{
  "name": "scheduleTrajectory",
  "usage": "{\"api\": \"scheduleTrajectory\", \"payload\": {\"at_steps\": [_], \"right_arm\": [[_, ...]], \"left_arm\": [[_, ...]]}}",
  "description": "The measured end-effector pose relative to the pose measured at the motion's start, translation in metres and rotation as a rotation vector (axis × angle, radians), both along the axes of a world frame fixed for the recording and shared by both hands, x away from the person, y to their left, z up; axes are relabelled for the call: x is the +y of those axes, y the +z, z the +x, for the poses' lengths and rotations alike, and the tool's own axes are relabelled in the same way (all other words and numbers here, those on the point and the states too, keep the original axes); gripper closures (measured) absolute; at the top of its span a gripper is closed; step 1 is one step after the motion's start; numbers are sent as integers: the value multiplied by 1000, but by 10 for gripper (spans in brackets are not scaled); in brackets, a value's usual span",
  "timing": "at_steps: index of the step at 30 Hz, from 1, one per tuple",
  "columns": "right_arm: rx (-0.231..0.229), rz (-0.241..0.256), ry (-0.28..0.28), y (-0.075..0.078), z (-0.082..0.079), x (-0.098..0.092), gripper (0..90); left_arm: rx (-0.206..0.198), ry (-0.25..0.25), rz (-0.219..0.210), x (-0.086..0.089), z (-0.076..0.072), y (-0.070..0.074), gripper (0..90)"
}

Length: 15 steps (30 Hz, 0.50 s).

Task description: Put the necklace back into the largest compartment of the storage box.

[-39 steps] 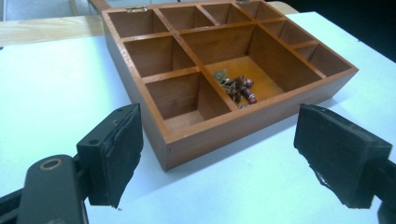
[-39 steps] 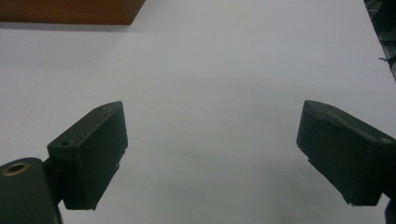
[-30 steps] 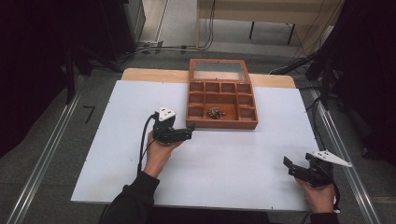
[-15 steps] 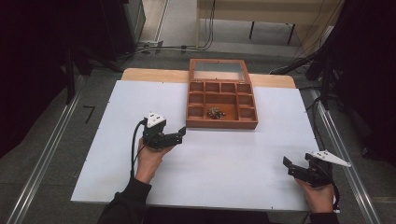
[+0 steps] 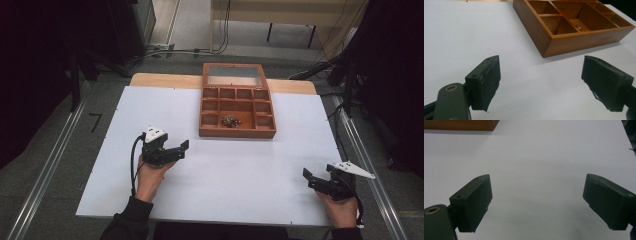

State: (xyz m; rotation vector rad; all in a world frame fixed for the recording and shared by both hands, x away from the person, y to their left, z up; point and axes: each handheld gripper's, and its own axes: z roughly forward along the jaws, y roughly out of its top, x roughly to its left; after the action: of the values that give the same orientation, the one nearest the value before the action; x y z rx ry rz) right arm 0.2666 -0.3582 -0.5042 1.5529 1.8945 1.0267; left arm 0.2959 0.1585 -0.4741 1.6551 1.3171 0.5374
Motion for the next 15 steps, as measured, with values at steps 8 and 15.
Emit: {"api": "scheduleTrajectory", "payload": {"at_steps": [8, 15], "right_arm": [[0, 3, -1, 0, 0, -1, 69], [0, 3, -1, 0, 0, 0, 69]], "left_arm": [[2, 25, -3, 11, -7, -3, 162], [11, 60, 2, 26, -14, -6, 161]]}}
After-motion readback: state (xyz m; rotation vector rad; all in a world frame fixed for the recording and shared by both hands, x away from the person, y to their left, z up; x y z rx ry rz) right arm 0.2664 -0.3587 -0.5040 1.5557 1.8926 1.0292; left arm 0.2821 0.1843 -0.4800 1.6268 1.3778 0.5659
